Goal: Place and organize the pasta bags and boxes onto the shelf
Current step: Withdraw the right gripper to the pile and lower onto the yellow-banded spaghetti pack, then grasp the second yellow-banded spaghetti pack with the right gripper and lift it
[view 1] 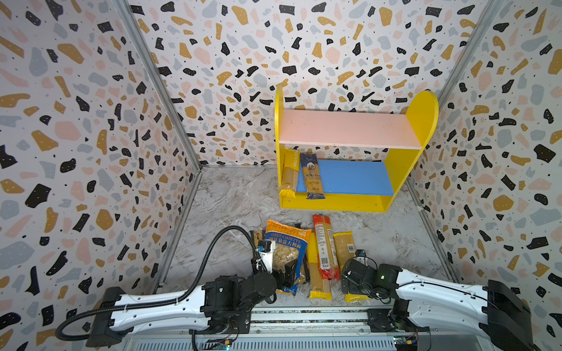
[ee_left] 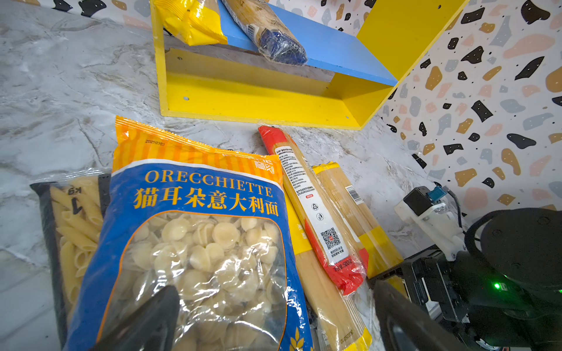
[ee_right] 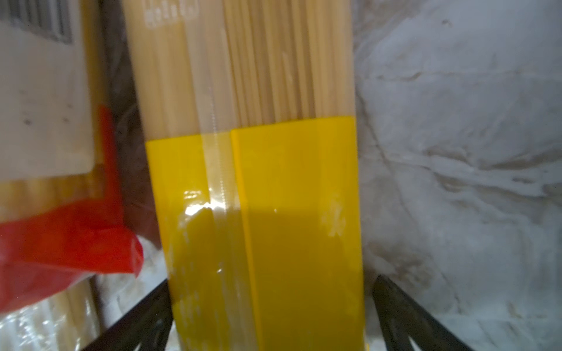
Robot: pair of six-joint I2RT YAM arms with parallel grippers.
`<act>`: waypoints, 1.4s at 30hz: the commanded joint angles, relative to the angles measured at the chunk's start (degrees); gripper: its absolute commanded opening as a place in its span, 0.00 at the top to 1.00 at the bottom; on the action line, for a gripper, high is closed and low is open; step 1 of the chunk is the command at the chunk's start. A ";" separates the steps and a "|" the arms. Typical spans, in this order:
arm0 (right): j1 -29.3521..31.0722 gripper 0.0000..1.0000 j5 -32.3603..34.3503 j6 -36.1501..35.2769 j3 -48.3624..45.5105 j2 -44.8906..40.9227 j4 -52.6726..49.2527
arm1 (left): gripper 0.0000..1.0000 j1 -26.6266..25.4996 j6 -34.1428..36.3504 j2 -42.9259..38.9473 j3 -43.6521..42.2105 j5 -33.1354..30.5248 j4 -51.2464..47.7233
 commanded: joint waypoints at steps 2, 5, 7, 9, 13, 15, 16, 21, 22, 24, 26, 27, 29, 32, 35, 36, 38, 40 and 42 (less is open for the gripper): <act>0.07 0.06 2.37 -0.17 -1.49 3.51 0.63 | 0.00 -0.01 -0.01 -0.81 -0.16 -1.31 -0.52; 0.17 0.12 2.92 -1.02 -0.59 6.41 1.12 | 0.00 -0.01 -0.34 -1.31 -0.08 -1.34 -1.33; 0.15 0.15 2.84 -1.78 -0.11 7.42 1.52 | 0.00 -0.04 -0.63 -1.78 -0.13 -1.43 -1.68; 0.19 0.22 2.30 -2.41 0.08 7.83 2.17 | 0.00 -0.01 -1.04 -2.30 -0.36 -1.41 -2.11; 0.11 0.41 0.90 -3.59 -0.27 6.38 3.79 | 0.00 -0.01 -1.15 -3.25 -0.50 -1.41 -2.53; -0.19 0.48 0.42 -3.95 -0.53 5.74 4.49 | 0.00 -0.01 -1.15 -3.66 -0.36 -1.51 -2.93; -0.53 0.50 0.11 -4.23 -0.54 5.70 4.79 | 0.00 -0.01 -1.15 -3.72 -0.18 -1.52 -3.38; -3.14 0.67 -3.50 -7.32 0.29 7.36 6.55 | 0.00 -0.01 -1.15 -5.76 -0.80 -2.10 -3.93; -3.27 0.69 -4.29 -7.73 0.49 7.67 7.26 | 0.00 -0.01 -1.08 -6.06 -0.84 -2.28 -3.90; -3.42 0.71 -5.54 -8.42 0.86 7.94 8.66 | 0.00 -0.01 -0.48 -6.15 -0.28 -2.53 -4.07; -3.91 0.74 -7.13 -8.99 0.87 7.79 10.16 | 0.00 -0.01 -0.19 -5.72 0.69 -2.66 -4.92; -4.19 0.75 -8.14 -9.10 0.76 7.53 10.99 | 0.00 -0.01 -0.14 -5.56 1.07 -2.66 -5.47; -4.44 0.78 -9.84 -9.10 0.48 6.36 12.41 | 0.01 -0.01 -0.40 -5.28 1.45 -2.66 -6.27; -4.90 0.80 -12.04 -8.94 0.31 2.93 13.38 | 0.01 -0.01 -1.13 -5.51 0.75 -2.58 -6.29; -6.28 0.81 -14.00 -8.75 -0.50 -1.98 14.32 | 0.01 -0.01 -1.14 -5.49 0.96 -2.14 -6.13; -7.46 0.82 -15.16 -8.70 -0.87 -3.86 14.59 | 0.00 -0.04 -1.15 -5.48 1.24 -2.06 -6.25; -10.00 0.83 -17.74 -9.09 -1.70 -7.41 15.29 | 0.00 -0.01 -1.15 -5.52 1.75 -2.13 -6.53; -12.28 0.84 -19.49 -9.53 -2.18 -10.36 15.30 | 0.00 -0.04 -1.15 -5.39 1.81 -2.33 -6.43; -14.12 0.84 -20.72 -10.24 -2.47 -12.37 15.15 | 0.00 -0.02 -1.15 -5.00 1.99 -2.31 -6.16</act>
